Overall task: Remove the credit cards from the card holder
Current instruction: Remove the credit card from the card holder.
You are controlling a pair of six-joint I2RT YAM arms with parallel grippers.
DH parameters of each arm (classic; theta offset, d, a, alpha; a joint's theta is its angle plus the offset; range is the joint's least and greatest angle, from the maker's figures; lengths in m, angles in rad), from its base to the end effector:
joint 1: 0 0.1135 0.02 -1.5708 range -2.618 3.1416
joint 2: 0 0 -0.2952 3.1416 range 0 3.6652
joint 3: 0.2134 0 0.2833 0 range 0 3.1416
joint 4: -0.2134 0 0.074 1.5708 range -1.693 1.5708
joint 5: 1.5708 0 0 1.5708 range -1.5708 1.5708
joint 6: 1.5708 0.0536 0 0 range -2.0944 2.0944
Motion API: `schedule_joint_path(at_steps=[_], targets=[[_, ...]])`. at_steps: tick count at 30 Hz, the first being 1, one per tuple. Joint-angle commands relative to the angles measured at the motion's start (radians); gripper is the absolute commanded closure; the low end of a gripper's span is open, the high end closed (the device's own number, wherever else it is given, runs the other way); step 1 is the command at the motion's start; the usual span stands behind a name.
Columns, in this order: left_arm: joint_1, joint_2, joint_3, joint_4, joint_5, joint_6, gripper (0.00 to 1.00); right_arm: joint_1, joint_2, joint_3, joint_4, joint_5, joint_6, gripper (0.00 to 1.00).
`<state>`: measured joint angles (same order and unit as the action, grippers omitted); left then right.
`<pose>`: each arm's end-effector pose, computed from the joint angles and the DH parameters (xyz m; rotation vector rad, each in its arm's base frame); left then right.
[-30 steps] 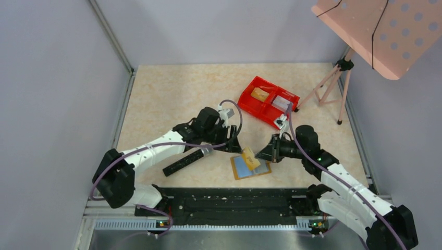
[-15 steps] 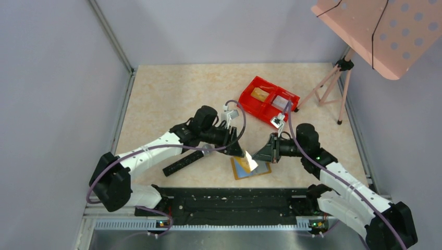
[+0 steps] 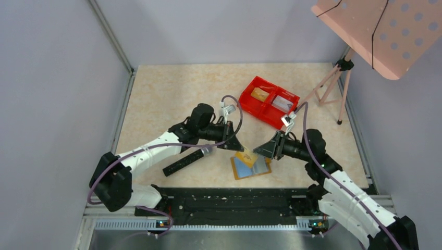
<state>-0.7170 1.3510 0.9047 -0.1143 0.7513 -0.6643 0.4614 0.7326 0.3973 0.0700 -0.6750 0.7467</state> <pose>0.2225 -0.2426 0.2760 0.5739 2.3345 -1.5414 0.1584 0.1161 0.2461 -0.2429 2.0231 1.4230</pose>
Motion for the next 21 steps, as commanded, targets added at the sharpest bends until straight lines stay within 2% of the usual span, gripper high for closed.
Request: schedule_joint_path(at_steps=[1,4,14,21], targets=[[0.019,-0.035,-0.032,0.086,-0.073,-0.052,0.95,-0.005,-0.080,-0.093,0.142,0.133,0.182,0.60],[0.029,-0.052,-0.063,0.149,-0.091,-0.098,0.96,-0.005,-0.104,-0.146,0.201,0.153,0.241,0.57],[0.030,-0.111,-0.122,0.275,-0.133,-0.189,0.95,-0.006,-0.084,-0.240,0.404,0.108,0.330,0.57],[0.030,-0.127,-0.146,0.333,-0.144,-0.235,0.95,-0.006,-0.062,-0.257,0.499,0.088,0.351,0.70]])
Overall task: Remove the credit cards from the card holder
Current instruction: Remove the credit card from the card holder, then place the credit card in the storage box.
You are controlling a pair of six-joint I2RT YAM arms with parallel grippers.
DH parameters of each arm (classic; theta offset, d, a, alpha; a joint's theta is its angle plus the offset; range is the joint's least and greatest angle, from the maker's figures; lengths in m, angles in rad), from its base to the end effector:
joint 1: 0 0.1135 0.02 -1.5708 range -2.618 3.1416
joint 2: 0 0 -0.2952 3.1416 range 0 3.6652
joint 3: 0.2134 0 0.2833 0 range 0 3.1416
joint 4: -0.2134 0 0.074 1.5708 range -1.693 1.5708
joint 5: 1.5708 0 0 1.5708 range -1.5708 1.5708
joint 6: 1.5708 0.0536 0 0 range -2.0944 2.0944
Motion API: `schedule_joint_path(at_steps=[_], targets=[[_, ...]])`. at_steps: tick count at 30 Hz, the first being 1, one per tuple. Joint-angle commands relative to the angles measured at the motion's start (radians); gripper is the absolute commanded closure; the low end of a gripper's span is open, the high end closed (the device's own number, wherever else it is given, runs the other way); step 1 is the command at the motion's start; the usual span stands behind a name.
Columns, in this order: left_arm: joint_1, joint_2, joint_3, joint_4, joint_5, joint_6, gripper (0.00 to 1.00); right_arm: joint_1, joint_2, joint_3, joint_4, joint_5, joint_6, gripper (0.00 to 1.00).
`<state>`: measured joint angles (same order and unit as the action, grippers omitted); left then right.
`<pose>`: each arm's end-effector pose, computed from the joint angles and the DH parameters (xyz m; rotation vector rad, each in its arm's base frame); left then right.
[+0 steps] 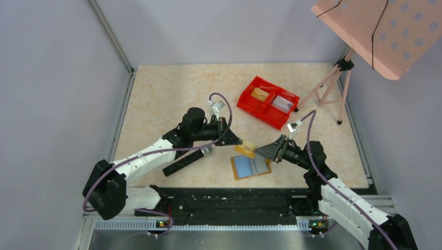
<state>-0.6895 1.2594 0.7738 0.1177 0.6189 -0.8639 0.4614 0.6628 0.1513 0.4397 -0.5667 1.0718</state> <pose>0.2211 -0.2226 0.2760 0.2874 2.2189 -1.5496 0.1457 0.1046 0.2034 0.0773 1.9038 1.5730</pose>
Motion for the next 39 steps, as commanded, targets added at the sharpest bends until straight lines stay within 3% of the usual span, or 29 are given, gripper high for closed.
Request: schedule_joint_path(at_steps=[1,6,9,12,17,20,21,27,35,39], targets=[[0.002,-0.035,-0.017,0.105,-0.012,-0.040,0.95,-0.006,0.009,-0.014,0.143,-0.022,0.031,0.72],[0.001,-0.037,-0.029,0.128,-0.015,-0.053,0.94,-0.006,0.022,-0.024,0.191,-0.035,0.049,0.80],[0.002,-0.032,-0.030,0.134,-0.008,-0.058,0.94,-0.004,0.024,-0.023,0.207,-0.041,0.049,0.96],[0.003,-0.038,-0.029,0.118,-0.019,-0.048,0.86,-0.005,0.014,-0.021,0.222,-0.032,0.053,1.00],[0.005,-0.080,0.003,-0.061,-0.128,0.048,0.45,-0.006,-0.022,0.035,0.084,0.003,-0.005,1.00],[0.005,-0.095,0.044,-0.175,-0.173,0.116,0.05,-0.005,-0.056,0.105,-0.103,0.045,-0.088,1.00],[0.005,-0.101,0.058,-0.210,-0.189,0.137,0.02,-0.006,-0.066,0.127,-0.158,0.068,-0.116,1.00],[0.006,-0.136,0.127,-0.377,-0.311,0.265,0.01,-0.057,0.015,0.311,-0.387,0.121,-0.259,1.00],[0.005,-0.167,0.273,-0.678,-0.435,0.471,0.01,-0.228,0.386,0.582,-0.423,0.072,-0.344,1.00],[0.005,-0.211,0.258,-0.723,-0.474,0.505,0.01,-0.263,0.587,0.736,-0.436,0.092,-0.356,1.00]])
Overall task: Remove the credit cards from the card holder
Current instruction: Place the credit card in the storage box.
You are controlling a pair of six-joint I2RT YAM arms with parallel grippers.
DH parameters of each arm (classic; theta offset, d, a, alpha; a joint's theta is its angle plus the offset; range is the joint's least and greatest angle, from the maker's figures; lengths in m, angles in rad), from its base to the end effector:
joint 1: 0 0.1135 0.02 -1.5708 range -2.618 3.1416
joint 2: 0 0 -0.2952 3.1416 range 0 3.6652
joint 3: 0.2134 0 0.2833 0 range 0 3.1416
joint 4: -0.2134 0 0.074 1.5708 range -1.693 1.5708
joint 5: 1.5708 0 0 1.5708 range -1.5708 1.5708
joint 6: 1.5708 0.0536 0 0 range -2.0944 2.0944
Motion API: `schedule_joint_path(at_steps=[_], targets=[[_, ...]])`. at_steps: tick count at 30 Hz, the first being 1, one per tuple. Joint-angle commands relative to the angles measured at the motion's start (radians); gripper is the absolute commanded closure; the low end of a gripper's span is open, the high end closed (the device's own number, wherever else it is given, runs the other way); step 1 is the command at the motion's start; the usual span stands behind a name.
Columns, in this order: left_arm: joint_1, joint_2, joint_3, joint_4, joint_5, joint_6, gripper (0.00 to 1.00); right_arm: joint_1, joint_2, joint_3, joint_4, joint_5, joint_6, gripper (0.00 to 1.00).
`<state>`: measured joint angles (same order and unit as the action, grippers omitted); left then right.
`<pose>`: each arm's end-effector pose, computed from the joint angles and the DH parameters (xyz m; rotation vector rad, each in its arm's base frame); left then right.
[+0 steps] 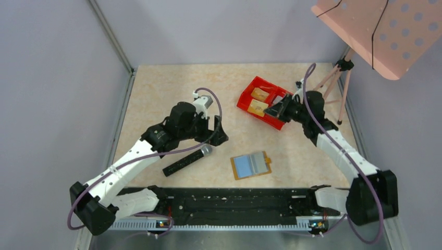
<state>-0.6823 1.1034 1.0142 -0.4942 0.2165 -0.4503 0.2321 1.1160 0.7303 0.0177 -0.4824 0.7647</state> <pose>0.2051 -0.1814 0.3425 0.3949 2.2408 -0.8641 0.2695 0.0892 0.2864 0.2043 2.0552 1.1080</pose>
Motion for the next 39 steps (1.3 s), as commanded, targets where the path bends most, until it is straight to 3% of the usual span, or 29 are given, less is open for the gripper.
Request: schedule_joint_path(at_steps=[1,5,10,20,39], targets=[[-0.002,-0.068,0.010,-0.119,-0.100,0.111,0.01,-0.041,0.176,0.196,-0.015,0.013,-0.053,1.00],[-0.005,-0.136,-0.051,-0.116,-0.245,0.167,0.01,-0.059,0.325,0.335,-0.096,0.070,-0.064,1.00],[-0.003,-0.169,-0.067,-0.134,-0.318,0.185,0.01,-0.070,0.491,0.468,-0.157,0.121,-0.061,1.00],[-0.003,-0.218,-0.074,-0.137,-0.260,0.194,0.01,-0.070,0.714,0.658,-0.191,0.210,0.001,1.00],[-0.004,-0.229,-0.081,-0.135,-0.233,0.195,0.01,-0.071,0.914,0.878,-0.292,0.273,0.045,1.00]])
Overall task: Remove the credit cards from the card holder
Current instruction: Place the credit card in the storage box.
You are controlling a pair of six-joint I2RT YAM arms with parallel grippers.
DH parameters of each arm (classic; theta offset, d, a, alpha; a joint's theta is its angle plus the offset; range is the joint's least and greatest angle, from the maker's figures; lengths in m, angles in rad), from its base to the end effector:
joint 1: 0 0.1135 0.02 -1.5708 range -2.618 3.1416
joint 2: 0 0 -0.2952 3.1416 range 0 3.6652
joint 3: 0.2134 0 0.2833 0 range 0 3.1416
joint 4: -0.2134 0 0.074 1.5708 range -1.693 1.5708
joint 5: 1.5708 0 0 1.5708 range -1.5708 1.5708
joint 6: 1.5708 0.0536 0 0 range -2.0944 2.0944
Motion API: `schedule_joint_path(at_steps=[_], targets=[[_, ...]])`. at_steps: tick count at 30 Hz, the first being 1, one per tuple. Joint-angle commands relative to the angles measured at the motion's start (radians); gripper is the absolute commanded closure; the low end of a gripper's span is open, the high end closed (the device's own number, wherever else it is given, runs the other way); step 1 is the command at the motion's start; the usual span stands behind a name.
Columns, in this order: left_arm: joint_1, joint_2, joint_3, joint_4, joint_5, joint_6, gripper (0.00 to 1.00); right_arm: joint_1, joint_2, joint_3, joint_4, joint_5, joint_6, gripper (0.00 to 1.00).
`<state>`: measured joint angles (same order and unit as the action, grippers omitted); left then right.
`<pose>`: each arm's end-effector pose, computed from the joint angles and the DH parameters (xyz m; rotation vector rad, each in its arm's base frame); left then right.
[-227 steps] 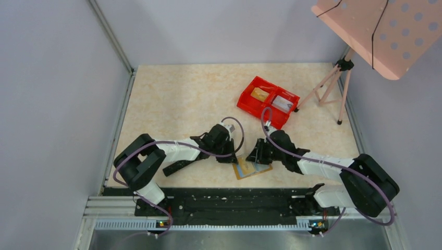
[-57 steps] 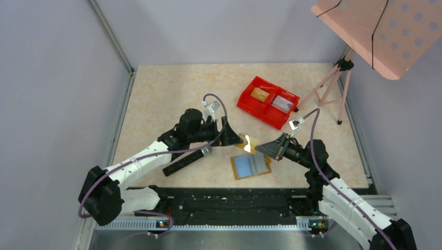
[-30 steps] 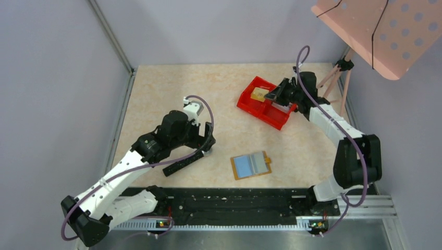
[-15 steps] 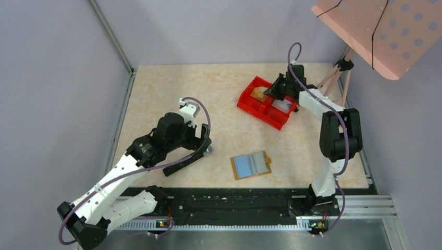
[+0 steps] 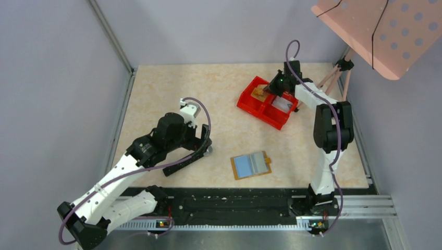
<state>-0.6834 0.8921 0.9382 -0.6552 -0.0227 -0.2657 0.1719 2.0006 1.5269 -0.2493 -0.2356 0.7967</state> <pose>0.1660 -0.1336 0.3430 0.4487 2.1806 -0.5082 0.5017 0.0998 0.2255 0.6128 2.3125 0.7521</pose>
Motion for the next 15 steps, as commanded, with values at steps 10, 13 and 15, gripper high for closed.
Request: schedule_joint_path(at_steps=[10,13,15], targets=[[-0.002,-0.016,-0.007,0.028,0.004,0.010,0.01,-0.023,0.090,0.119,-0.052,0.030,0.024,1.00],[-0.002,-0.014,-0.006,0.028,0.005,0.010,0.01,-0.027,0.100,0.124,-0.053,0.028,0.028,0.95],[-0.002,-0.015,-0.006,0.027,0.007,0.010,0.01,-0.031,0.103,0.126,-0.053,0.032,0.028,0.92]])
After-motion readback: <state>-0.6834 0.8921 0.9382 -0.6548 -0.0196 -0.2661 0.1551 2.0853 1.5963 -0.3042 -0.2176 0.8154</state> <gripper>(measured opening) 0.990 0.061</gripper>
